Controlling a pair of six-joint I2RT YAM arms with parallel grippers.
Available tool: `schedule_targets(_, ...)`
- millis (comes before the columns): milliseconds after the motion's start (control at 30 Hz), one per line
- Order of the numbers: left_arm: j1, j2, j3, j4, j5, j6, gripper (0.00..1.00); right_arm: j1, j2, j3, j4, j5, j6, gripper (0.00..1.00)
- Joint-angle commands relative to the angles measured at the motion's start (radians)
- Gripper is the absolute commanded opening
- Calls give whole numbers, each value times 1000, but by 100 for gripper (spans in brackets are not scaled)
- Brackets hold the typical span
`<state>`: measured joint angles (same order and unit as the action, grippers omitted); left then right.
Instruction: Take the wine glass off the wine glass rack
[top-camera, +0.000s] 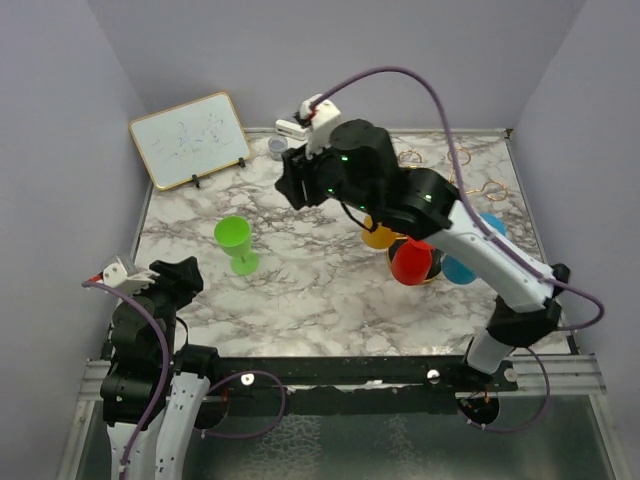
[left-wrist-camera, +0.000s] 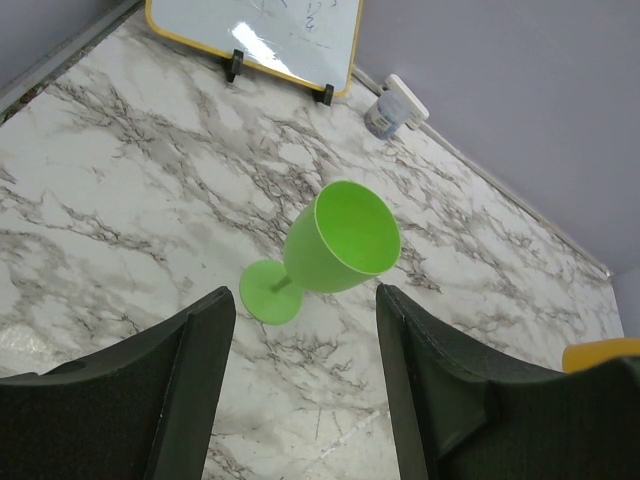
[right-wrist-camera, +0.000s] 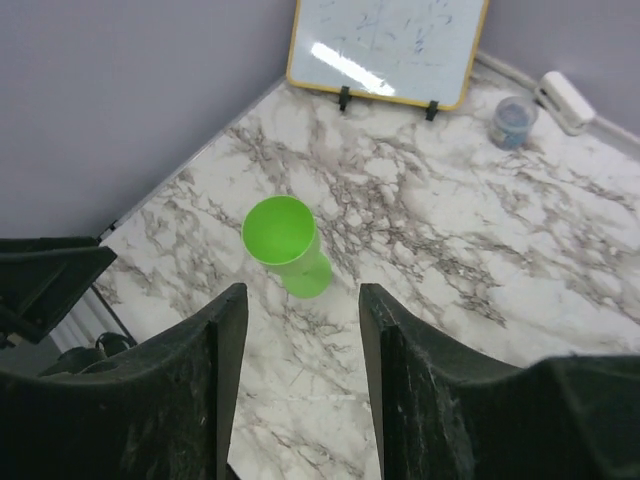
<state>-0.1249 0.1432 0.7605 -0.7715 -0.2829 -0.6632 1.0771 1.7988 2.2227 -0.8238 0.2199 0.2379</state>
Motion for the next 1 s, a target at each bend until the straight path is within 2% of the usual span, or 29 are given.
schedule_targets(0, -3, 12, 5, 19, -17, 10, 61, -3, -281, -227, 136, 137, -15, 53)
schedule_targets(67, -2, 15, 6, 19, -15, 11, 61, -44, -399, -322, 175, 199, -36, 57)
schedule_targets(133, -2, 18, 6, 19, -13, 11, 60, -95, -451, -335, 166, 248, -63, 59)
schedule_targets(267, -7, 29, 6, 20, -10, 13, 60, -177, -479, -321, 133, 370, -150, 63)
schedule_targets(400, -8, 38, 7, 20, -7, 13, 60, -333, -437, -292, 142, 338, -230, 65)
schedule_targets(533, -10, 46, 7, 20, -6, 14, 60, -537, -309, -126, 60, 181, -211, 65)
schedule_targets(667, -12, 50, 7, 20, -4, 15, 60, -752, -253, -39, -18, -12, -68, 62)
schedule_targets(800, -14, 55, 6, 21, 3, 19, 60, -1010, -281, -122, -25, -259, 42, 59)
schedule_targets(900, -18, 68, 3, 28, 7, 20, 60, -1158, -309, -216, -7, -383, 119, 58)
schedule_targets(967, -24, 79, 2, 28, 11, 21, 60, -1267, -331, -292, 16, -481, 174, 53)
